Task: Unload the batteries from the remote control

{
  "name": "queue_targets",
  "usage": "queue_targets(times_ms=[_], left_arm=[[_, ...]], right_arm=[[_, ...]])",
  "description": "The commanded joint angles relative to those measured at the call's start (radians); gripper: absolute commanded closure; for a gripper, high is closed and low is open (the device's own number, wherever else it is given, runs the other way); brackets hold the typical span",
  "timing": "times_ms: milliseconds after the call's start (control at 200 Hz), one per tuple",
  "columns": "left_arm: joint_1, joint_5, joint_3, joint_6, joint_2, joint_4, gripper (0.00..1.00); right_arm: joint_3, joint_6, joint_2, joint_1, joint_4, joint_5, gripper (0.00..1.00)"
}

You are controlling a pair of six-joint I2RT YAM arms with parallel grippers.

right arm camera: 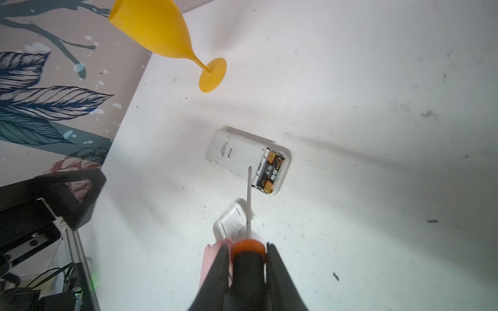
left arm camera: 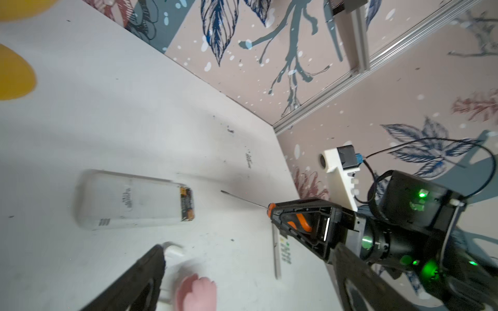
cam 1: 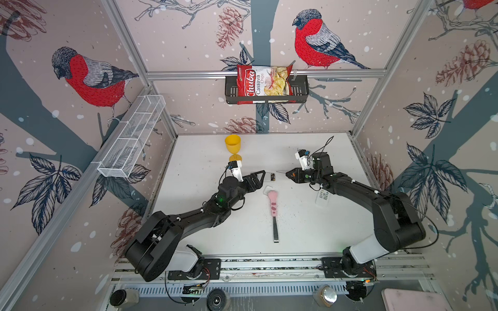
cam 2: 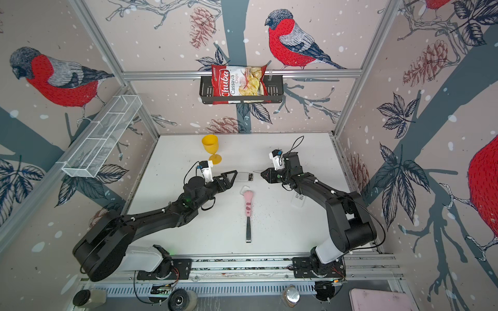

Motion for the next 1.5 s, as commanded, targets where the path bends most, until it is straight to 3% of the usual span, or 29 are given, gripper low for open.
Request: queue_targets(times_ms=[0,245,415,690,1226,1496], left_arm=[[0.004,-0.059,-0.018,0.096,-0.029,-0.093,0.04],[0.041,-0.053,-0.047,0.112,-0.033,-0.092,0.04],[0.079,0.015,-0.057,0.083,0.016,-0.039,0.04],[0.097,0.035,-0.006,0.092,0.072,-0.062,0.04],[0.152,-0.048,0.119,0.25,0.149,-0.19,0.08],[0.165,0.022,0.29,0.355,0.303,-0.28,0.16]], right_arm=[[0.01,-0.023,0.028,0.0,-0.01,0.043,1.0],[0.026,-0.02,0.106,0.006,0.013,0.047,1.0],[0.038,-0.033,0.138,0.024,0.024,0.068,1.0],[0.051,-0.058,0.164,0.061,0.035,0.033,1.0],[0.065,-0.112,0.099,0.08,-0.024,0.001,1.0],[0.066,-0.121,0.094,0.076,-0.066,0.024,1.0]])
